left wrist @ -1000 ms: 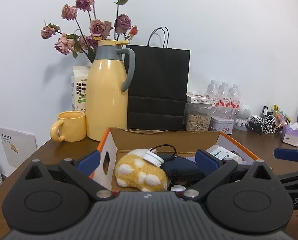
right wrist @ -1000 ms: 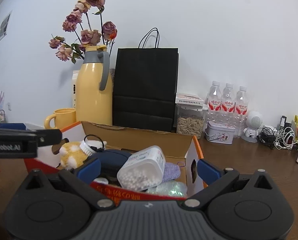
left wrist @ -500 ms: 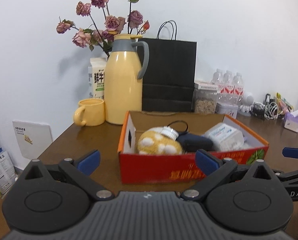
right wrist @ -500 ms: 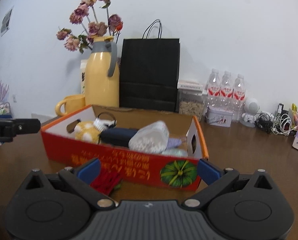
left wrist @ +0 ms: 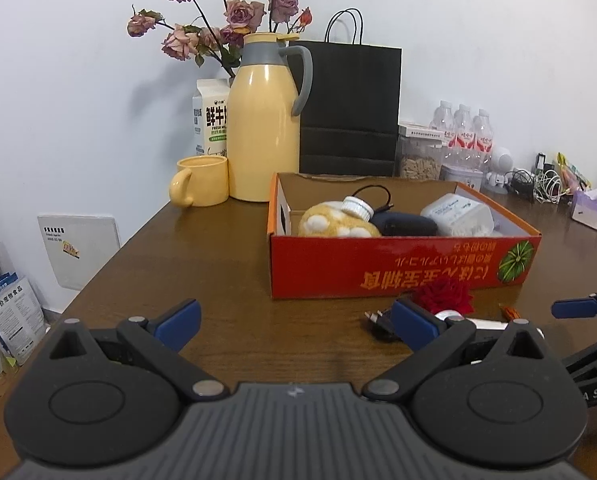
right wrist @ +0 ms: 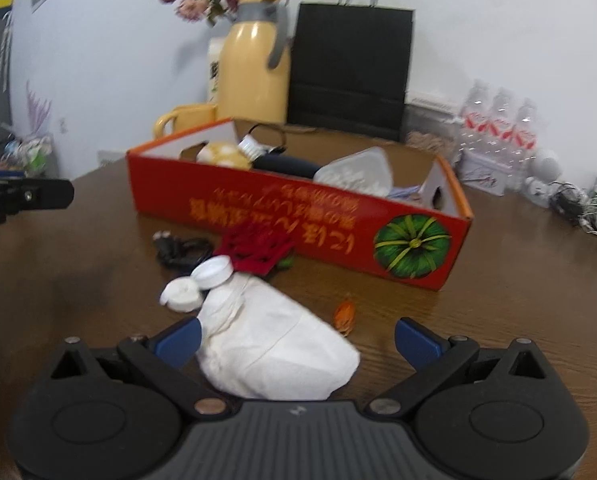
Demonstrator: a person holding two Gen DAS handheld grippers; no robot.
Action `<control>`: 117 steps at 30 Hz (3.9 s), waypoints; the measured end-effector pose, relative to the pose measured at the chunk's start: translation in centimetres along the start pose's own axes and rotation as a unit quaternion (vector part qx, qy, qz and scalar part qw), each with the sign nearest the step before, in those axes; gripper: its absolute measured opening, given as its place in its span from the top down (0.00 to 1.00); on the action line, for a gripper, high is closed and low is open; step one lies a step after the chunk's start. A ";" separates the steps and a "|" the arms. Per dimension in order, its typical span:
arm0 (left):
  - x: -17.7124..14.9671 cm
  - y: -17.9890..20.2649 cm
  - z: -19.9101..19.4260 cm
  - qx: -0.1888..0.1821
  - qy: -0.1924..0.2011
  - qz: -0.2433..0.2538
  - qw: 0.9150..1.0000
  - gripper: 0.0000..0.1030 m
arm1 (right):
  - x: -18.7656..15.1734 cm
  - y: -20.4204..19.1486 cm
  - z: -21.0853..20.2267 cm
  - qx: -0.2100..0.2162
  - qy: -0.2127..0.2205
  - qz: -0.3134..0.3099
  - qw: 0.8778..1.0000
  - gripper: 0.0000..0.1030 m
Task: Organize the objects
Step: 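Withdraw both grippers from the box back toward the table items, then lower the right gripper onto the white crumpled tissue and grasp it, then grasp the black coiled cable on the table with the left gripper, then carry the cable with the left into the box while the right carries the tissue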
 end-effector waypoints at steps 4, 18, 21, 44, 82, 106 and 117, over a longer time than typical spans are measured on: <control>-0.6 -0.3 -0.3 0.000 -0.006 -0.003 1.000 0.00 | 0.0 -0.8 0.7 0.031 -0.018 -0.005 0.999 0.00; -1.7 -1.4 -0.4 0.007 -0.019 -0.018 1.000 0.00 | 0.1 -0.6 3.7 0.069 -0.041 0.001 0.997 0.00; -1.8 -1.3 -0.3 0.005 -0.022 -0.019 1.000 0.00 | 0.1 -0.7 3.7 0.068 -0.037 0.001 0.997 0.00; -2.4 -1.2 -0.1 0.007 -0.031 -0.021 0.999 0.00 | -0.4 -1.8 0.5 0.070 0.001 -0.005 0.998 0.38; -2.5 7.1 10.8 -0.028 -0.127 0.036 0.991 0.00 | 1.1 2.4 -3.4 -0.032 0.119 0.071 0.990 0.40; -1.6 7.7 9.3 -0.056 -0.085 0.025 0.994 0.47 | 1.1 2.7 -3.2 -0.047 0.117 0.076 0.989 0.40; 1.9 8.0 6.9 -0.069 -0.037 0.030 0.996 0.47 | 1.9 1.5 -3.2 -0.037 0.132 0.058 0.989 0.40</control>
Point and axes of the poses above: each gripper's, at about its wrist camera, not at the fingertips, and z roughly the way its jaws point, y to its right, x to its top, the point moved 10 cm from there along z, roughly the way its jaws point, and after that the axes turned 1 degree about -x, right-handed, at the moved point
